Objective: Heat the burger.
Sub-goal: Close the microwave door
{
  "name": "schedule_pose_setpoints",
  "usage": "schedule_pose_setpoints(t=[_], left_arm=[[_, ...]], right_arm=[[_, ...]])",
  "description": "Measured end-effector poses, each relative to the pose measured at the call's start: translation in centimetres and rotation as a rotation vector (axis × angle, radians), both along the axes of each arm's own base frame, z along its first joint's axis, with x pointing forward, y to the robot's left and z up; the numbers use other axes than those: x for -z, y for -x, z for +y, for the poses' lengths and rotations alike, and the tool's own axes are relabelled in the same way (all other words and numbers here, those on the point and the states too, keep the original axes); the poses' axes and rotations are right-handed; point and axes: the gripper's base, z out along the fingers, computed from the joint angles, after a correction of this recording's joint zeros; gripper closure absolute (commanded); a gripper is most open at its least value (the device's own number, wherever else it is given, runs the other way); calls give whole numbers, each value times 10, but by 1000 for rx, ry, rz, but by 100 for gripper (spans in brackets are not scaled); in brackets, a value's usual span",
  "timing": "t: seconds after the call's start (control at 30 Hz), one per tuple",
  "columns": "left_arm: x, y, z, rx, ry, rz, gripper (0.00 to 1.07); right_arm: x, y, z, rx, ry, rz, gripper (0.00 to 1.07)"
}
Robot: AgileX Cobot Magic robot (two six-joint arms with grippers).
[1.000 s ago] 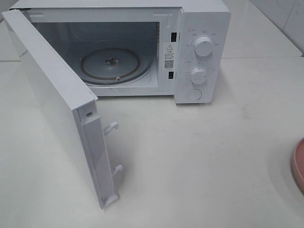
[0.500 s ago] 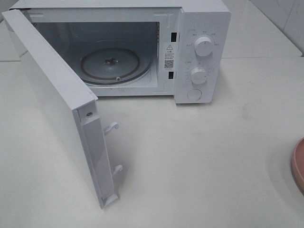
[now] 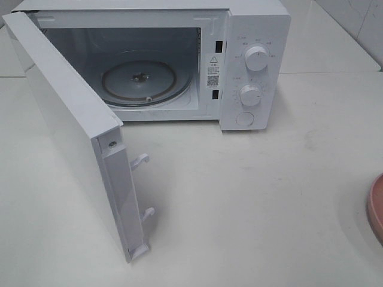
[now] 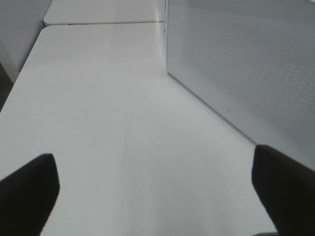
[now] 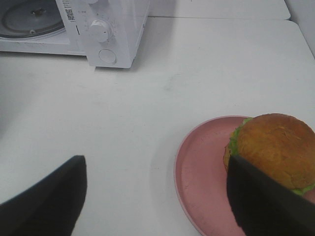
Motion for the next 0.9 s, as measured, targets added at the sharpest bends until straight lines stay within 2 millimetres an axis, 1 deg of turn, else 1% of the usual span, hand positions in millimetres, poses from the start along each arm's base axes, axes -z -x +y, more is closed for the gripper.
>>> schedule_pose_setpoints(t=[0.2, 0.23, 0.3, 0.33, 0.37, 0.4, 0.43, 0.47, 0.5, 0.53, 0.57, 0.6, 0.63, 0.67, 0.7, 0.73, 0.77, 0.8, 0.83, 0.87, 0.9], left_arm=[[0, 0, 0, 0, 0, 0, 8], [0, 0, 0, 0, 0, 0, 11], [0, 0, 0, -1, 2, 0, 13], [-2, 0, 0, -3, 5, -11, 17], [-2, 0, 0, -3, 5, -11, 17], [-3, 0, 0, -4, 7, -19, 20], [-6, -2, 0, -5, 7, -30, 27], [-6, -2, 0, -5, 7, -30, 27], [-8, -5, 0, -5, 7, -25, 36], [-8, -5, 0, -5, 7, -25, 36], [-9, -8, 0, -6, 8, -18, 42], [-11, -14, 0, -7, 8, -13, 52], [-11, -14, 0, -7, 8, -13, 52], [-12, -18, 1, -8, 8, -12, 57], [-15, -25, 1, -10, 9, -16, 66], [-15, -25, 1, -10, 9, -16, 66], [-17, -29, 1, -12, 10, -23, 71], [-20, -38, 1, -14, 11, -31, 80], [-20, -38, 1, -14, 11, -31, 80], [-21, -42, 1, -16, 12, -37, 83], [-21, -42, 1, -16, 12, -37, 83]], right_arm=[[0, 0, 0, 0, 0, 0, 31], [0, 0, 0, 0, 0, 0, 31], [0, 0, 0, 0, 0, 0, 31], [0, 0, 0, 0, 0, 0, 31], [0, 0, 0, 0, 0, 0, 31], [0, 0, 0, 0, 0, 0, 31], [0, 0, 0, 0, 0, 1, 31], [0, 0, 0, 0, 0, 1, 31], [0, 0, 0, 0, 0, 1, 31], [0, 0, 0, 0, 0, 1, 31], [0, 0, 0, 0, 0, 1, 31], [0, 0, 0, 0, 0, 1, 31], [0, 0, 0, 0, 0, 1, 31], [0, 0, 0, 0, 0, 1, 31], [0, 0, 0, 0, 0, 1, 31], [0, 0, 0, 0, 0, 1, 31], [0, 0, 0, 0, 0, 1, 31], [0, 0, 0, 0, 0, 1, 31], [0, 0, 0, 0, 0, 1, 31], [0, 0, 0, 0, 0, 1, 31], [0, 0, 0, 0, 0, 1, 31]])
